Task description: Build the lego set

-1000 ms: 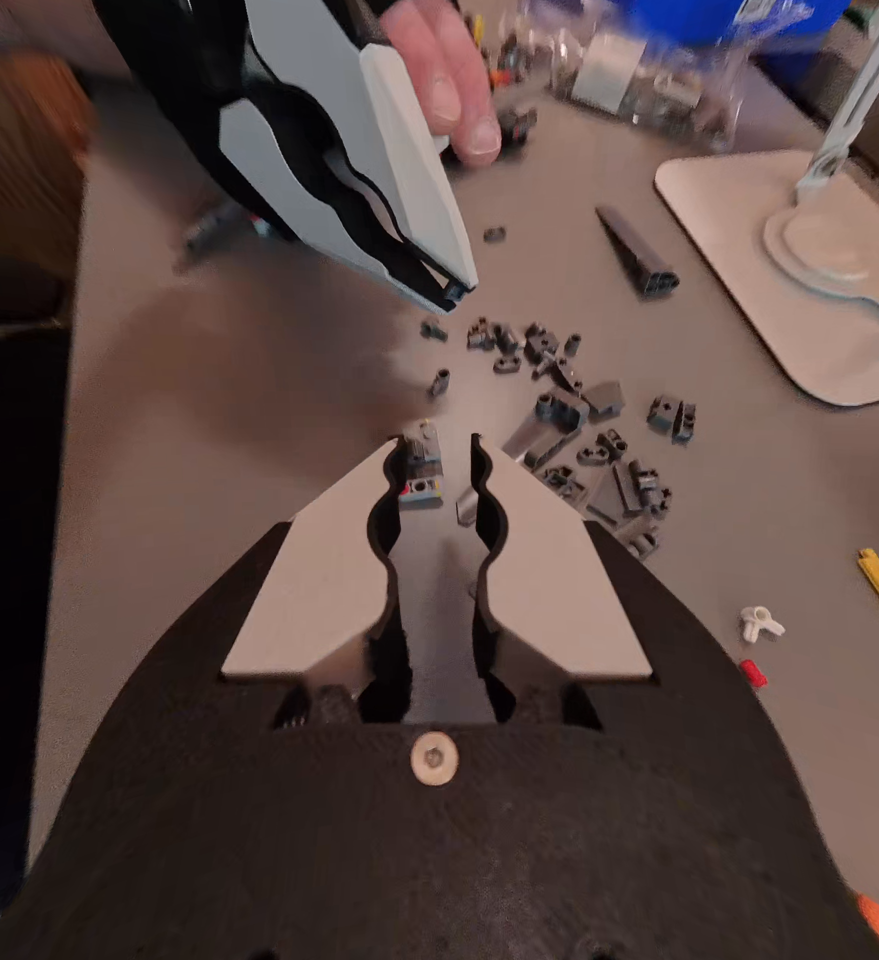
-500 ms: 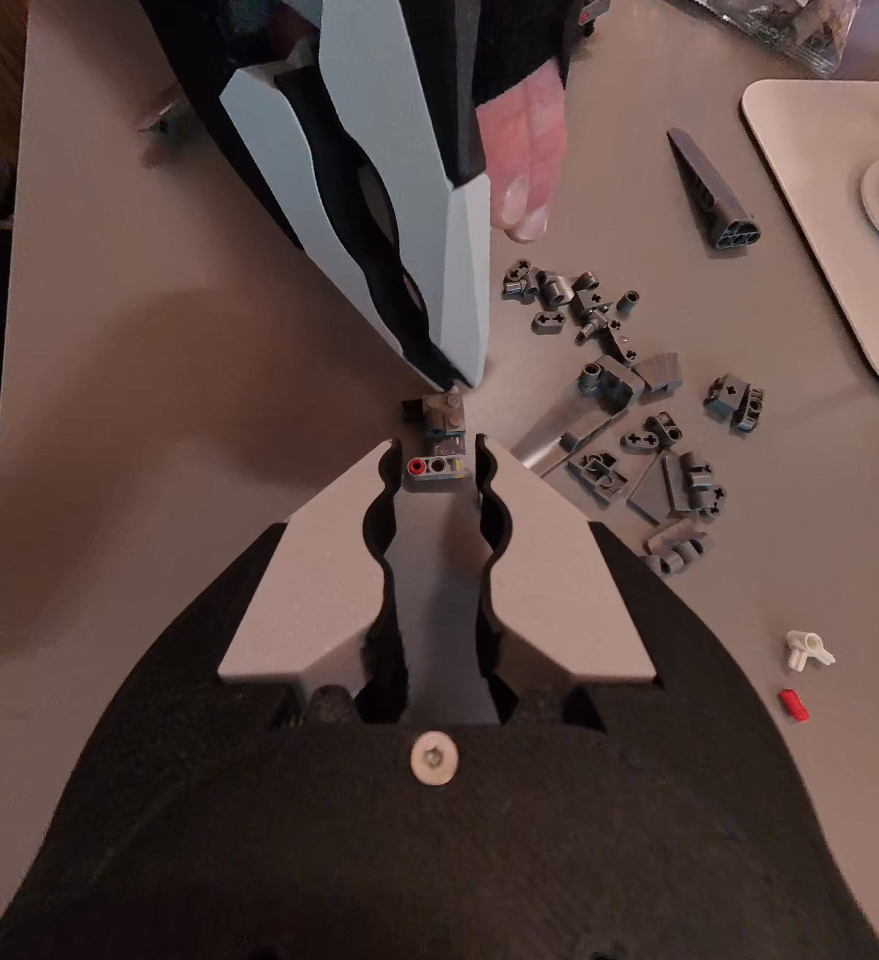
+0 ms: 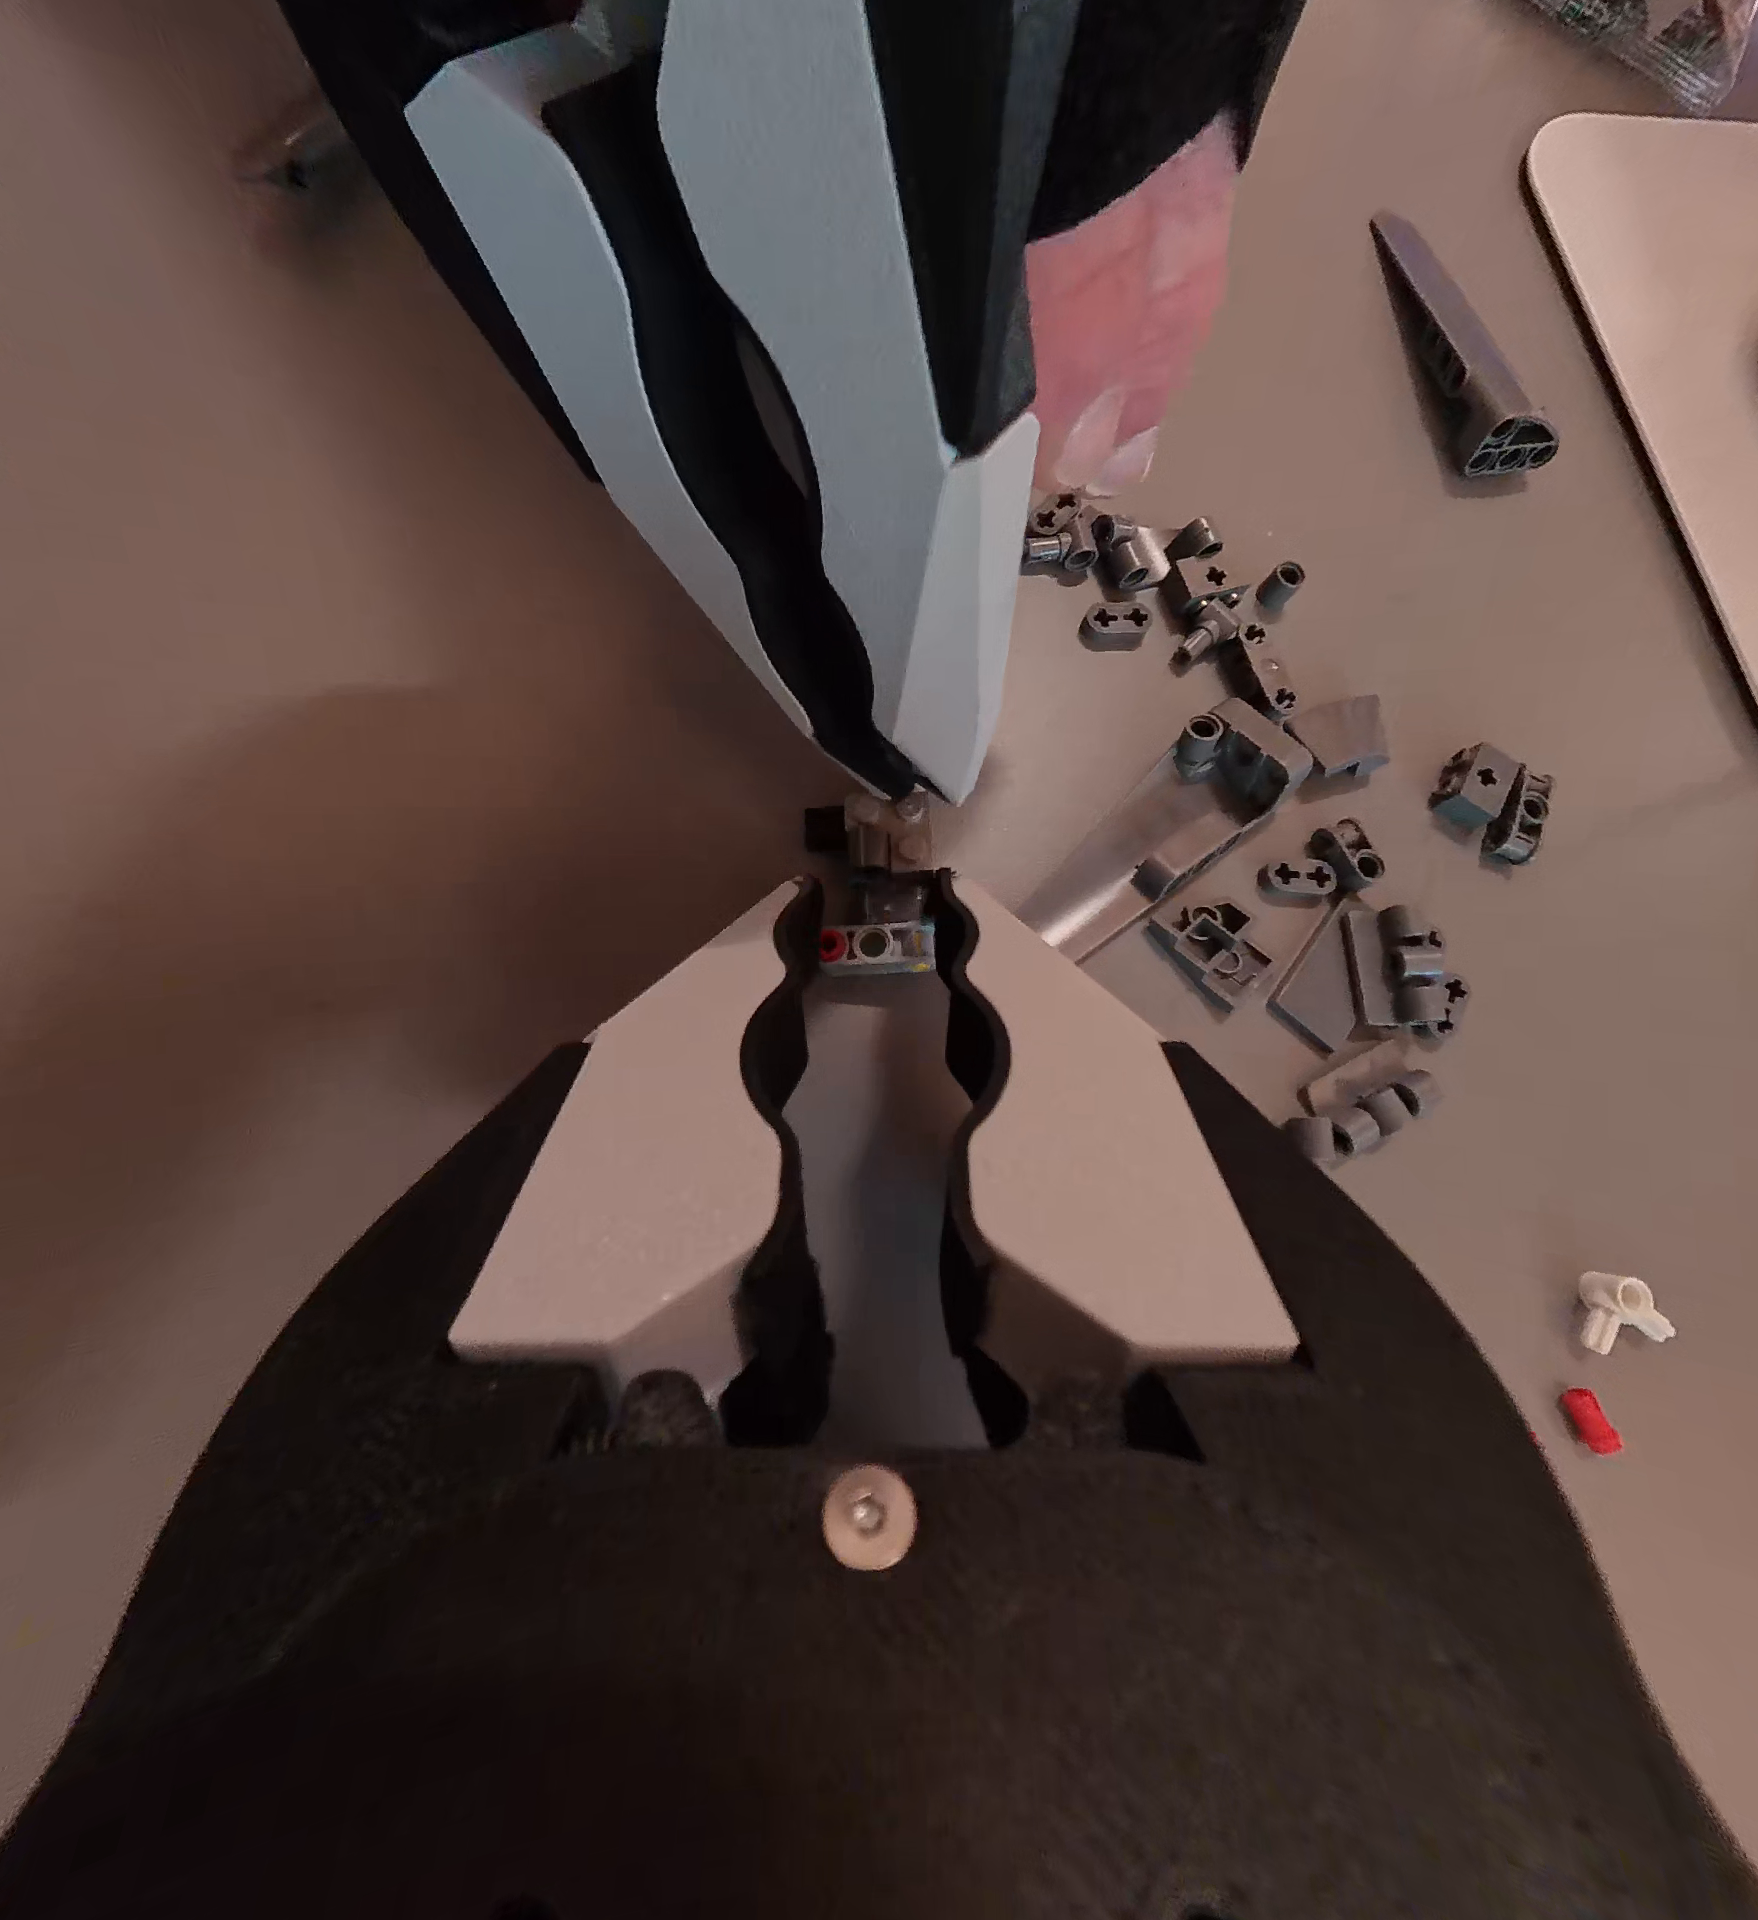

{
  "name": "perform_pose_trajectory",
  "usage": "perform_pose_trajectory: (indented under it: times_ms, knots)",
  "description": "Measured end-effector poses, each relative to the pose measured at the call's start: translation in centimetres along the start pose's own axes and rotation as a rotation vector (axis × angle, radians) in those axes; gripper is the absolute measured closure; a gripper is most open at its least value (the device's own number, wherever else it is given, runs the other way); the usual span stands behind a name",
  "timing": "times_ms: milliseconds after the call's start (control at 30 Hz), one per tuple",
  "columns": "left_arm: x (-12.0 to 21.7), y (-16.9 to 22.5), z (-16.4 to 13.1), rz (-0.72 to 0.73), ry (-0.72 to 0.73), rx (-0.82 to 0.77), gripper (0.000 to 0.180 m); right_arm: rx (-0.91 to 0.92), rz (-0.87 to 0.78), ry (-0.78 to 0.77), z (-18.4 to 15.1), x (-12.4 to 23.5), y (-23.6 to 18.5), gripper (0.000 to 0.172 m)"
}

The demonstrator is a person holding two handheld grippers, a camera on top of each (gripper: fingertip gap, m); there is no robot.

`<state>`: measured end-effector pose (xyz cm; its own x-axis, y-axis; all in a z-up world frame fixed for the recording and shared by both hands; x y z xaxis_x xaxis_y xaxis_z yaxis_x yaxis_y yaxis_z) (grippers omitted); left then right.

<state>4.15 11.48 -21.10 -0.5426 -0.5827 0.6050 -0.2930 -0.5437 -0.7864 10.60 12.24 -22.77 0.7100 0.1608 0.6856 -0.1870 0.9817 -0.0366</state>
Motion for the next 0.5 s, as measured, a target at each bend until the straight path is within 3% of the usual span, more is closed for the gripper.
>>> perform_pose_trajectory:
  times_ms: [67, 500]
  knots:
    - [0.1, 0.1, 0.1, -0.016, -0.003, -0.008, 0.174, 0.003, -0.001, -0.004, 0.0, 0.0, 0.1, 0.159]
    - [1.6, 0.0, -1.0, -0.004, -0.042, 0.025, 0.175, 0.043, 0.034, -0.056, 1.1, -1.0, 0.0, 0.159]
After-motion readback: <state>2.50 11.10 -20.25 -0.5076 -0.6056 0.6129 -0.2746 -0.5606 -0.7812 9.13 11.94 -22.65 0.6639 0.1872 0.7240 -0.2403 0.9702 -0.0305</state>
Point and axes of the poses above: each gripper's, where its closed fingertips meet, x back along the fingers, z out of its top, y = z × x across the jaws, the point moved 5 cm from there along x, back along the fingers, and after that the axes turned 15 degrees about z, right-handed, at the moved point
